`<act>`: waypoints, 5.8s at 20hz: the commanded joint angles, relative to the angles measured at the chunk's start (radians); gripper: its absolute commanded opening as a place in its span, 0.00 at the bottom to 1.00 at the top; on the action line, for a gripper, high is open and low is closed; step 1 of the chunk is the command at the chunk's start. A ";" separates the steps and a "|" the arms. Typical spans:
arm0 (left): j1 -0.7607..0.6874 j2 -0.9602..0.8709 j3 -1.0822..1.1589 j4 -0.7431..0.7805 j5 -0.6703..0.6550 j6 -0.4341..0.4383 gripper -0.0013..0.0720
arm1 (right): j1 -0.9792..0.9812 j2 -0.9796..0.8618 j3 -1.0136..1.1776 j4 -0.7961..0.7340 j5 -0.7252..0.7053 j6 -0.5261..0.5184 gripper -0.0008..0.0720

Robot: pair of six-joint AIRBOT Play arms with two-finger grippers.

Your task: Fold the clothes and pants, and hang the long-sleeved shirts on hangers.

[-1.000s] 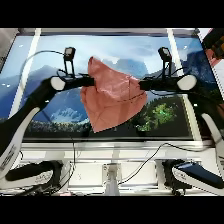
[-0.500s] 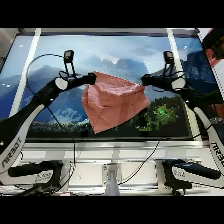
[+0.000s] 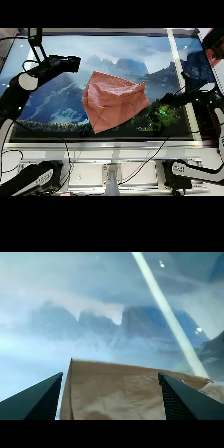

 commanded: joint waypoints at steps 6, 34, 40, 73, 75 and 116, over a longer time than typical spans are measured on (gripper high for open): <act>-0.001 0.031 -0.001 0.005 -0.011 -0.001 0.96 | 0.137 -0.204 -0.037 0.256 -0.021 -0.020 0.86; 0.007 0.330 -0.637 -0.048 -0.333 -0.330 0.71 | 0.360 0.125 -0.247 0.412 -0.451 0.169 0.04; -0.107 0.329 -0.768 -0.172 -0.328 -0.308 0.99 | 0.431 0.168 -0.245 0.422 -0.494 0.170 0.04; -0.341 0.095 -0.519 -0.526 0.116 0.047 0.04 | 0.436 0.325 -0.244 0.250 -0.458 0.170 0.04; -0.311 0.191 -0.449 -0.526 0.129 0.103 0.04 | 0.436 0.398 -0.244 0.191 -0.423 0.173 0.04; -0.396 -0.011 0.225 0.652 -0.474 -0.551 0.03 | 0.578 0.664 -0.158 0.203 -0.262 0.528 0.04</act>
